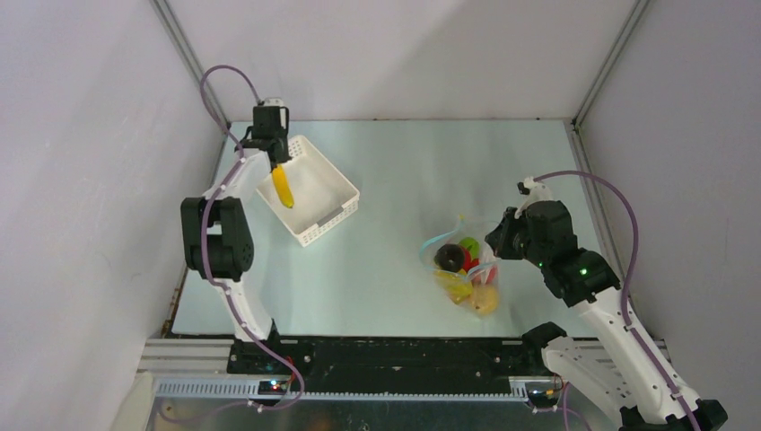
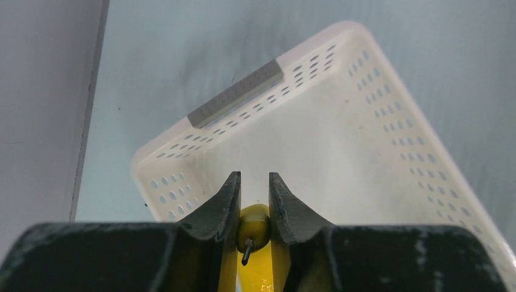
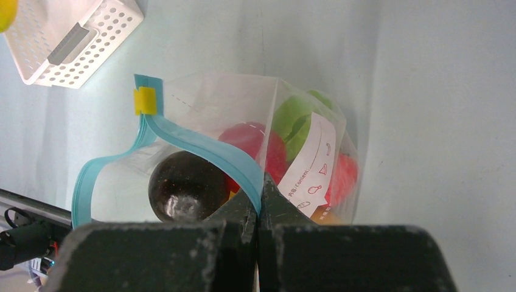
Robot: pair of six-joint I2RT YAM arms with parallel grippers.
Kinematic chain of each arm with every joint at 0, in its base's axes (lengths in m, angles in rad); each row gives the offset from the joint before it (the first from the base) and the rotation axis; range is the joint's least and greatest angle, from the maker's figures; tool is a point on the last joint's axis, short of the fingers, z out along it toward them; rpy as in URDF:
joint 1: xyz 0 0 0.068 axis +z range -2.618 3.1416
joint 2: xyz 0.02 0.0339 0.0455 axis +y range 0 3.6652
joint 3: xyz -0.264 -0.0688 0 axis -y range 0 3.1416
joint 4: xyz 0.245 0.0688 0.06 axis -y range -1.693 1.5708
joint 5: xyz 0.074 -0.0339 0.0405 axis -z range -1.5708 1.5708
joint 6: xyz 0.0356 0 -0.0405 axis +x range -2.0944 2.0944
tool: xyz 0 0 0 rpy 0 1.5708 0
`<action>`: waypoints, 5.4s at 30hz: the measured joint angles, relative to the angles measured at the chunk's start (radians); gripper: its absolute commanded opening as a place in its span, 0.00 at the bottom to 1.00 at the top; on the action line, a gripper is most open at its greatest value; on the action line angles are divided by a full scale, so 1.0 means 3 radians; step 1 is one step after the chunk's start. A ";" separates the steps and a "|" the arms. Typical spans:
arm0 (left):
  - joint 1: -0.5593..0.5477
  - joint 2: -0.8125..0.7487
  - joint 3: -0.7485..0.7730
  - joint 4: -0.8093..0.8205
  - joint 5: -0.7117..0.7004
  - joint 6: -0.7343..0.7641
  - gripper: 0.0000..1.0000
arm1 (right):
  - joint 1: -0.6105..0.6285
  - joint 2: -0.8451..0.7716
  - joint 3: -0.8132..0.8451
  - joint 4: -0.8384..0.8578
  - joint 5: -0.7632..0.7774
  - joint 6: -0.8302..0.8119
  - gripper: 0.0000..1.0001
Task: Place the food in the zip-top bag and seal the zipper
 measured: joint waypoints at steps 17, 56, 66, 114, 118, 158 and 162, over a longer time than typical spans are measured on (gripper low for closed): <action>-0.0987 -0.1511 0.0001 -0.0039 -0.1012 -0.0699 0.00 | -0.0008 -0.0047 0.0000 -0.0003 -0.0009 -0.0037 0.00; -0.4414 -0.0968 -0.1134 0.4457 -0.2749 0.0449 0.00 | -0.0022 -0.0172 0.0062 -0.0187 -0.0710 0.0144 0.00; -0.4688 -0.0590 -0.1063 0.5319 -0.3180 0.1013 0.00 | -0.0023 -0.0175 0.0069 -0.0207 -0.0713 0.0146 0.00; -0.4374 -0.1428 -0.0856 0.2242 -0.2242 -0.0982 1.00 | -0.0088 -0.0060 0.0126 -0.0235 -0.0773 0.0219 0.00; -0.4276 -0.1692 -0.0884 0.1757 -0.2069 -0.1291 1.00 | -0.0089 -0.0060 0.0126 -0.0237 -0.0772 0.0217 0.00; -0.3491 -0.3880 -0.2888 0.0974 0.1086 -0.1396 1.00 | -0.0165 0.1054 0.0736 -0.0053 -0.3455 -0.1523 0.00; -0.3408 -0.4021 -0.3065 0.1024 0.1146 -0.1114 1.00 | -0.0168 0.1278 0.0904 -0.0380 -0.3721 -0.1940 0.00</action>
